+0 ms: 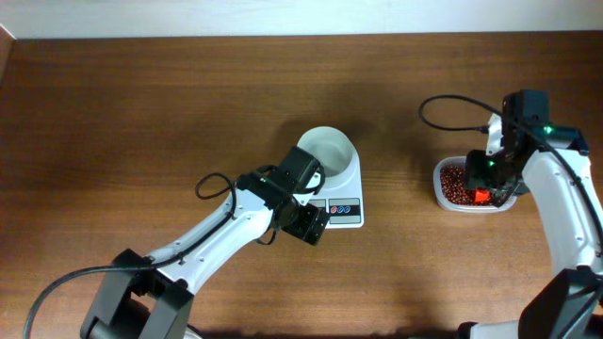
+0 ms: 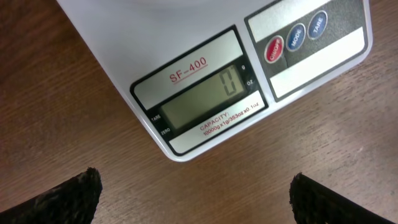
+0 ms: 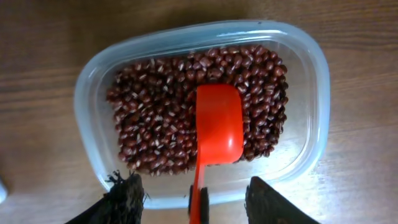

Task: Scoop item into bowl and weigh 50g on scale
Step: 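Scoop red beans from the tub with the right gripper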

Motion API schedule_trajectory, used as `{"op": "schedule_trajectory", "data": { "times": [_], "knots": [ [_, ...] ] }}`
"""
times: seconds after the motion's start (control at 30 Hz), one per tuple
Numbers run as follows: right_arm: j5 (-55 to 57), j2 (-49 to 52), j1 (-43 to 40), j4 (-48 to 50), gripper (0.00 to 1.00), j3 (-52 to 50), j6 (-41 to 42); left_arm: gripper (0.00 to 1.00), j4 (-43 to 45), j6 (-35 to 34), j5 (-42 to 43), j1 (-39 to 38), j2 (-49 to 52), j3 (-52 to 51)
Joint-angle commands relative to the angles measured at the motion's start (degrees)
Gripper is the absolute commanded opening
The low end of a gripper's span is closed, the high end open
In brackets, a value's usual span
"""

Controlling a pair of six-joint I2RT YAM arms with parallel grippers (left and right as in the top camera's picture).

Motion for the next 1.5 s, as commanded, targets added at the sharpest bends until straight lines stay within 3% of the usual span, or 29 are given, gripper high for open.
{"op": "schedule_trajectory", "data": {
  "times": [0.0, 0.07, 0.27, 0.57, 1.0, 1.47],
  "knots": [
    [1.7, -0.4, -0.2, 0.9, 0.45, -2.0, 0.0, 0.99, 0.1, 0.7, 0.9, -0.3, -1.2, -0.4],
    [1.7, -0.4, -0.2, 0.9, 0.18, -2.1, 0.0, 0.99, 0.1, 0.7, 0.9, -0.3, -1.2, -0.4],
    [1.7, -0.4, -0.2, 1.1, 0.21, -2.1, 0.0, 0.99, 0.1, 0.7, 0.8, -0.3, -1.2, -0.4],
    [2.1, -0.4, -0.6, 2.7, 0.04, -2.1, -0.2, 0.99, 0.1, 0.7, 0.9, -0.3, -1.2, -0.4],
    [-3.2, 0.5, -6.8, 5.6, 0.04, -4.4, -0.8, 0.99, 0.1, 0.7, 0.9, -0.3, -1.2, -0.4],
    [-26.7, 3.5, -20.6, 5.6, 0.04, -4.6, -8.3, 0.99, 0.1, 0.7, 0.8, -0.3, -1.2, -0.4]
  ]
}}
